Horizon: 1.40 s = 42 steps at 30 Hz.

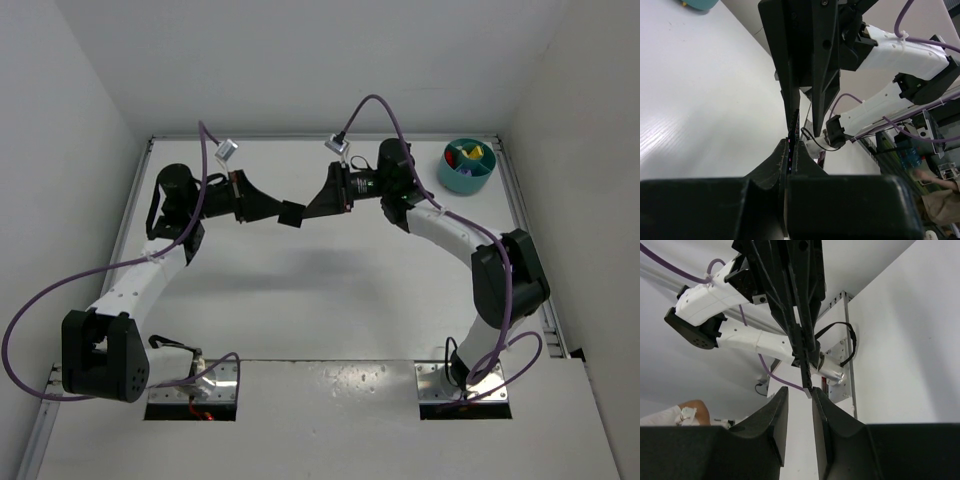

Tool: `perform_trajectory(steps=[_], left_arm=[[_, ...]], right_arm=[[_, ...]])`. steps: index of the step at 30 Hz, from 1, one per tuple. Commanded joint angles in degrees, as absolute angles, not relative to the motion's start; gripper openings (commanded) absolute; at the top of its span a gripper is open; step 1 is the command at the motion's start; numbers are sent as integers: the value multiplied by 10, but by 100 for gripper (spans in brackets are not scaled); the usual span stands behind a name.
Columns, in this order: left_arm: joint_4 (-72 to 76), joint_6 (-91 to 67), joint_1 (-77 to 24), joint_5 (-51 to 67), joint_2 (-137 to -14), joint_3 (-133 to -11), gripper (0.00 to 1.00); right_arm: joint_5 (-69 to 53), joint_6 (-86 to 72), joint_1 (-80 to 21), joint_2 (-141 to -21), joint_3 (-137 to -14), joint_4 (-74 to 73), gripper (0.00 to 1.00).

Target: Sort the legos into containers by color

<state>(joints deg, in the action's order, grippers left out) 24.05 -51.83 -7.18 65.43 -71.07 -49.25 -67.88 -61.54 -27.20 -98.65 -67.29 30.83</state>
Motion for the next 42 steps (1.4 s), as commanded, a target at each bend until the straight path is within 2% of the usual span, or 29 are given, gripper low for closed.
perform_trajectory(steps=[1, 6, 12, 16, 17, 18, 20, 21, 22, 23, 26, 33, 36, 39, 42], left_arm=[[229, -492, -78, 651, -707, -494, 0], [229, -492, -89, 651, -707, -494, 0], [223, -480, -89, 651, -701, -494, 0], [189, -455, -94, 639, -696, -494, 0], [179, -447, -94, 639, -696, -500, 2], [169, -440, -94, 633, -696, -500, 8], [130, -408, -94, 620, -691, -507, 43], [107, -375, -94, 609, -684, -523, 65], [58, -358, -94, 597, -684, -530, 94], [41, -344, -86, 574, -677, -535, 100], [10, -325, -56, 550, -664, -542, 100], [-108, -223, -29, 496, -683, -628, 100], [-152, -169, -29, 449, -690, -665, 100], [-166, -147, -29, 412, -678, -671, 100], [-178, -133, -29, 404, -671, -664, 100]], right_arm=[[-672, -612, -279, -991, -707, 347, 26], [-672, -617, -279, -991, -713, 347, 24], [-672, -617, -284, -997, -713, 347, 18], [-667, -606, -284, -997, -713, 325, 12], [-667, -600, -284, -997, -713, 325, 7], [-667, -594, -284, -997, -720, 302, 5], [-662, -533, -273, -991, -736, 246, 1], [-645, -494, -263, -991, -761, 141, 0], [-631, -444, -256, -984, -780, 68, 0], [-613, -334, -240, -976, -816, 2, 0], [-511, -174, -214, -952, -866, -191, 0], [-223, 31, -69, -933, -936, -360, 0], [-192, 70, 29, -1008, -1066, -463, 0], [-188, 114, 104, -1057, -1142, -515, 0], [-128, 164, 130, -1120, -1249, -554, 0]])
